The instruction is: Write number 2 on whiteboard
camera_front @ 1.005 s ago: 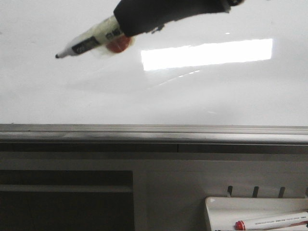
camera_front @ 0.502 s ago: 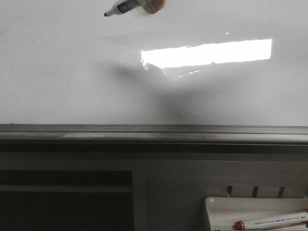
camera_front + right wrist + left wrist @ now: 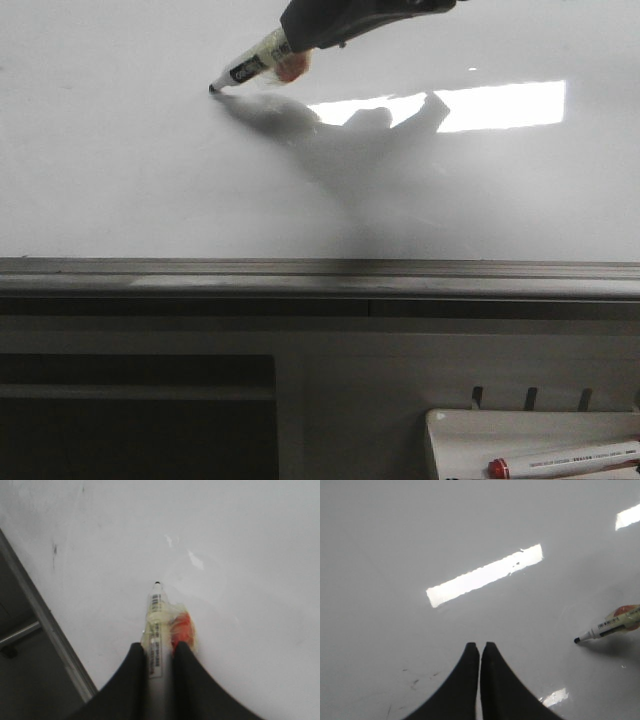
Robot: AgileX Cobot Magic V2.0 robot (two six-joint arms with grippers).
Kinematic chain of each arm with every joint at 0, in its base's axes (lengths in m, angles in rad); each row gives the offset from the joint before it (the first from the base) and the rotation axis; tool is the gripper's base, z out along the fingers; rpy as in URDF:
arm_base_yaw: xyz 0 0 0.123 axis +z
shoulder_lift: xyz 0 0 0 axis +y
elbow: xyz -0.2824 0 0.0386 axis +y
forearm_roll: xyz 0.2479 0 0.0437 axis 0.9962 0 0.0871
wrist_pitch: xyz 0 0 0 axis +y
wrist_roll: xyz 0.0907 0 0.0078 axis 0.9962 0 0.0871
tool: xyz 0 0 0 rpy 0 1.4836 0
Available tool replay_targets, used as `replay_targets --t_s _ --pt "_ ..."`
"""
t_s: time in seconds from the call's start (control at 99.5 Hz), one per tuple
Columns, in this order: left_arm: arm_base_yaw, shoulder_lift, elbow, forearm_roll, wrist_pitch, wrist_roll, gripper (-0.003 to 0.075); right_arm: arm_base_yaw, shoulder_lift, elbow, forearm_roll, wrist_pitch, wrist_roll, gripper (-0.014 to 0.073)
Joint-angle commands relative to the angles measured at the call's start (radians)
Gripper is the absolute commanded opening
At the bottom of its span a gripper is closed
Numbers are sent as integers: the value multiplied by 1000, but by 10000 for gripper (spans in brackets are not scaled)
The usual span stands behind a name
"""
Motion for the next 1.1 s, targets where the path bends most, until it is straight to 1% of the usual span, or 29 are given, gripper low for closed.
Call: replay_targets --t_s 0.0,0.06,0.121,0.241,0.322,0.372,0.442,0.522,0.613,0.713,0.784,0.904,1.085 --pt "2 5 -31 -14 -84 -13 -20 -19 -29 -37 -2 -89 -7 -71" --pt "2 5 -31 -14 -84 -13 -20 -36 -38 -37 -9 -79 -7 -71" --pt "2 5 -31 -18 -84 -13 -20 -77 -59 -37 -9 -47 -7 -70" --pt "2 5 -31 -24 -86 -13 -20 -177 -103 -29 -9 77 30 -54" --pt "2 5 -31 -24 -87 -13 -20 -213 -119 -12 -9 172 53 -50" --pt "2 5 -31 -24 -87 -13 -20 -210 -119 9 -6 215 57 -50" --pt "2 5 -31 -24 -87 -13 -20 -177 -117 36 -2 225 57 -50" --pt "2 5 -31 -24 -87 -13 -20 -115 -84 48 -2 211 57 -50" --pt "2 5 -31 -24 -87 -13 -20 -45 -38 40 -2 159 57 -50" --pt "2 5 -31 -24 -87 -13 -20 -6 18 8 -2 146 57 -50" --pt "2 5 -31 -24 -87 -13 -20 -6 27 3 -2 149 62 -50" --pt "2 5 -31 -24 -87 -13 -20 -41 3 25 -9 162 70 -50" --pt "2 5 -31 -24 -87 -13 -20 -151 -111 118 -15 207 84 -50"
